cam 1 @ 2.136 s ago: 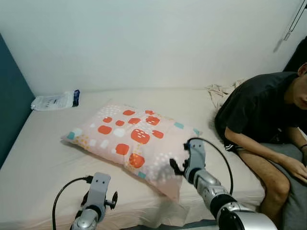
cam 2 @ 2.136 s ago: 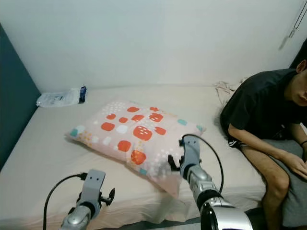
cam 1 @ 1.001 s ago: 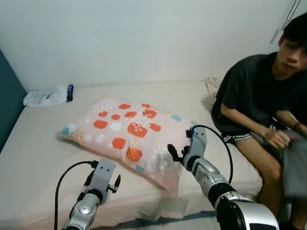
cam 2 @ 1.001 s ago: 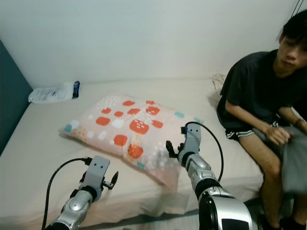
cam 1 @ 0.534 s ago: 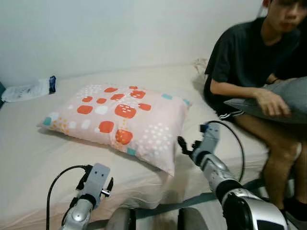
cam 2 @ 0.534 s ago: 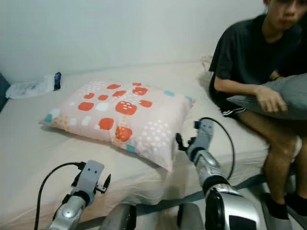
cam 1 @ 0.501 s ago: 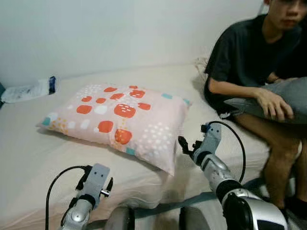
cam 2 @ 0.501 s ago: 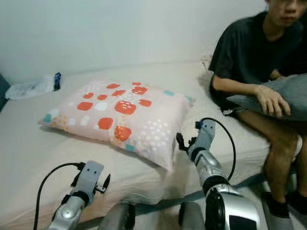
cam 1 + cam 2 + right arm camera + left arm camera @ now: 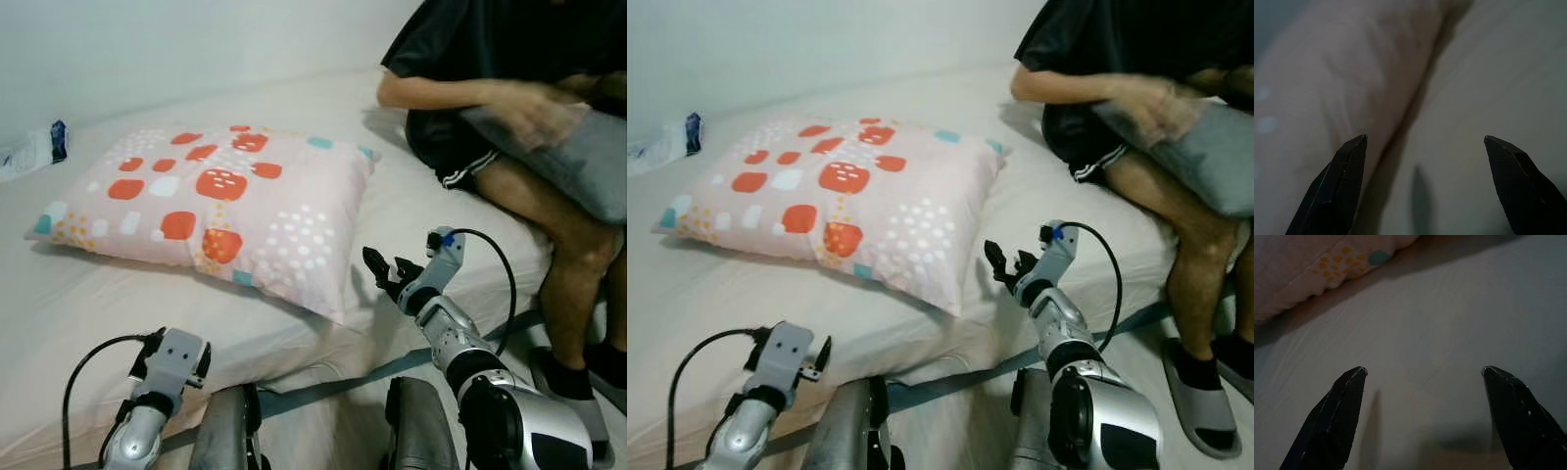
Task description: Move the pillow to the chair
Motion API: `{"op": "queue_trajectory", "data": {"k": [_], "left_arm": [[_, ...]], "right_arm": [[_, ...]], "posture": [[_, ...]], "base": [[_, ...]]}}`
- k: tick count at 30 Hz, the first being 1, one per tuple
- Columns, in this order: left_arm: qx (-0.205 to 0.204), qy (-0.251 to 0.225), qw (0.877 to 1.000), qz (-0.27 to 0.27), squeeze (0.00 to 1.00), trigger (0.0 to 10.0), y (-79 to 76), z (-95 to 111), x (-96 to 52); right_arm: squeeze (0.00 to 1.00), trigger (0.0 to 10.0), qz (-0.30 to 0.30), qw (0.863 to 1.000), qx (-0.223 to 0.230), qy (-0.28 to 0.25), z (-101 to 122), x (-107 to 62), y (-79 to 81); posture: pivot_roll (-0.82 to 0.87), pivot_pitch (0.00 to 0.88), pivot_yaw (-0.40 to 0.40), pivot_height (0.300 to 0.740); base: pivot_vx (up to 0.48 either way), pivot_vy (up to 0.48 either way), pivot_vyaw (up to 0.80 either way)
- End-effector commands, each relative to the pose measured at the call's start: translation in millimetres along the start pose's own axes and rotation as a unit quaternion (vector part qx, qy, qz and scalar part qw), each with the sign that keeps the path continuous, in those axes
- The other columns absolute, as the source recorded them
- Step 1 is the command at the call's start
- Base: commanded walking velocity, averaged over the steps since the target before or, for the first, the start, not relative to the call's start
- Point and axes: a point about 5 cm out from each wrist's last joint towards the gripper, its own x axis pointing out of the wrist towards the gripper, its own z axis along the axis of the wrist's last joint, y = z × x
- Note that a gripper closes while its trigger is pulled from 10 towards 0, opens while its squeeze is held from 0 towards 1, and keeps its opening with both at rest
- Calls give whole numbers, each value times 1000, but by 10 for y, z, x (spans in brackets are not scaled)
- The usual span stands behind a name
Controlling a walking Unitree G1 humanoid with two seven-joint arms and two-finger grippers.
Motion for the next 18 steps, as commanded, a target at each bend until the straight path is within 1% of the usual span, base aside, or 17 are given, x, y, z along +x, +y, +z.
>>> {"op": "queue_trajectory", "data": {"k": [1,2,3,5,6,8,9,12,13,14,15,16,17,18], "left_arm": [[14,39,999,-12,0,10000,5,-164,-128],[14,42,999,-12,0,10000,3,-182,-162],[14,42,999,-12,0,10000,3,-182,-162],[15,45,999,-13,0,10000,-11,-199,-196],[15,45,999,-13,0,10000,-11,-199,-196],[15,48,999,-11,0,10000,-15,-209,-225],[15,48,999,-11,0,10000,-15,-209,-225],[12,38,999,0,0,10000,21,-166,-258],[12,38,999,0,0,10000,21,-166,-258],[-4,27,1000,8,0,10000,66,-123,-273],[-30,13,999,16,0,10000,98,-67,-271],[-30,13,999,16,0,10000,98,-67,-271],[-75,-4,997,26,0,10000,131,10,-262],[-143,-37,988,35,0,10000,186,171,-229]], "right_arm": [[0,10000,41,999,18,-15,59,41,78],[0,10000,74,997,25,-24,107,54,121],[0,10000,74,997,25,-24,107,54,121],[0,10000,119,992,34,-40,181,59,167],[0,10000,119,992,34,-40,181,59,167],[0,10000,107,992,30,-58,272,59,134],[0,10000,107,992,30,-58,272,59,134],[0,10000,44,996,25,-77,361,27,4],[0,10000,44,996,25,-77,361,27,4],[0,10000,33,996,30,-82,382,21,-22],[0,10000,33,995,35,-84,396,21,-25],[0,10000,33,995,35,-84,396,21,-25],[0,10000,34,995,37,-86,411,27,-20],[0,10000,45,994,38,-90,442,44,7]], "posture": [[99,273,37,477],[101,279,33,467],[101,279,33,467],[102,283,31,457],[102,283,31,457],[105,292,29,447],[105,292,29,447],[131,308,36,427],[131,308,36,427],[142,315,40,417],[152,322,44,412],[152,322,44,412],[157,326,46,407],[165,331,46,403]], "base": [[0,0,0],[0,0,0],[0,0,0],[0,0,0],[0,0,0],[0,0,0],[0,0,0],[0,0,0],[0,0,0],[0,0,0],[0,0,0],[0,0,0],[0,0,0],[0,0,0]]}}
